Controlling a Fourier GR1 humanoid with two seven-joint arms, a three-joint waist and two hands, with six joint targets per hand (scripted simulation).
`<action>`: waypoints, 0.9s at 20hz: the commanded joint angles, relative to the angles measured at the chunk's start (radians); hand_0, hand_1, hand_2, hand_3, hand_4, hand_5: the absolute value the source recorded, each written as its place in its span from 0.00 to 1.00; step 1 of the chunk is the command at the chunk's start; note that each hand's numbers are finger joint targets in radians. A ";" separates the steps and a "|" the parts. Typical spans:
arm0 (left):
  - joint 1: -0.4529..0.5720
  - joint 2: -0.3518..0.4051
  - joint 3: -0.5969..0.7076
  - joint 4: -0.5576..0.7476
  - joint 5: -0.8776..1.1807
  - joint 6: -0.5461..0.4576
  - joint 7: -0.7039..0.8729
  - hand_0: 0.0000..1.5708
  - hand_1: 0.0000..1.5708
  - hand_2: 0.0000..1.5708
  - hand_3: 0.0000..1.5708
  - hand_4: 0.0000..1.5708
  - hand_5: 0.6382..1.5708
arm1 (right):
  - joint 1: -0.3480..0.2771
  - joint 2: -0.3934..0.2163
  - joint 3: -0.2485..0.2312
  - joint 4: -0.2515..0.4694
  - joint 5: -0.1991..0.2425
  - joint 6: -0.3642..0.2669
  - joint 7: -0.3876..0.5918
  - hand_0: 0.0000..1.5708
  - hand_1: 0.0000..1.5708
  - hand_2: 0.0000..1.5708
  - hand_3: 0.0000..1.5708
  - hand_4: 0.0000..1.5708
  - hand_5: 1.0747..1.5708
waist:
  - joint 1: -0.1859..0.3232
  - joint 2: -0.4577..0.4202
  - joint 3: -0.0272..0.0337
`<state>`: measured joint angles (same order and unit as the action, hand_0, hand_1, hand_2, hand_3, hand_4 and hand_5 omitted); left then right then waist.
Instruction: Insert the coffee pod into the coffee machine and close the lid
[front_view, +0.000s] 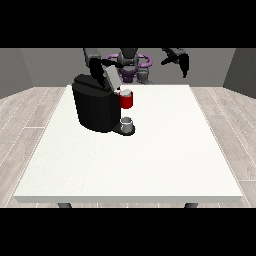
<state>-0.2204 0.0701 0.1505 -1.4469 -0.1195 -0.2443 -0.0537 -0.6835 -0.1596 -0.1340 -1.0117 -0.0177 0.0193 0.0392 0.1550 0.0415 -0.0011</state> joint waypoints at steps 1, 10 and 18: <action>0.054 -0.010 -0.020 0.001 -0.007 0.007 -0.060 0.00 0.00 0.00 0.00 0.23 1.00 | -0.036 -0.011 0.015 0.022 0.025 0.001 -0.017 0.00 0.00 0.00 0.00 0.08 1.00 | 0.009 0.026 0.0010; 0.003 0.019 -0.025 -0.014 0.008 -0.024 -0.013 0.00 0.00 0.00 0.00 0.23 1.00 | -0.172 -0.019 0.042 0.024 0.069 -0.028 0.062 0.00 0.00 0.00 0.00 0.00 1.00 | 0.082 0.030 0.0011; -0.071 0.009 -0.026 0.022 -0.004 0.003 -0.032 0.00 0.00 0.00 0.00 0.25 1.00 | -0.254 -0.014 0.106 -0.019 0.133 -0.042 0.107 0.00 0.00 0.00 0.00 0.07 1.00 | 0.106 0.072 0.0008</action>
<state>-0.2613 0.0843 0.1329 -1.4219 -0.1179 -0.2486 -0.0906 -0.8478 -0.2080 -0.0916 -0.9990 0.0829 -0.0437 0.2070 0.2015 0.1107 0.0158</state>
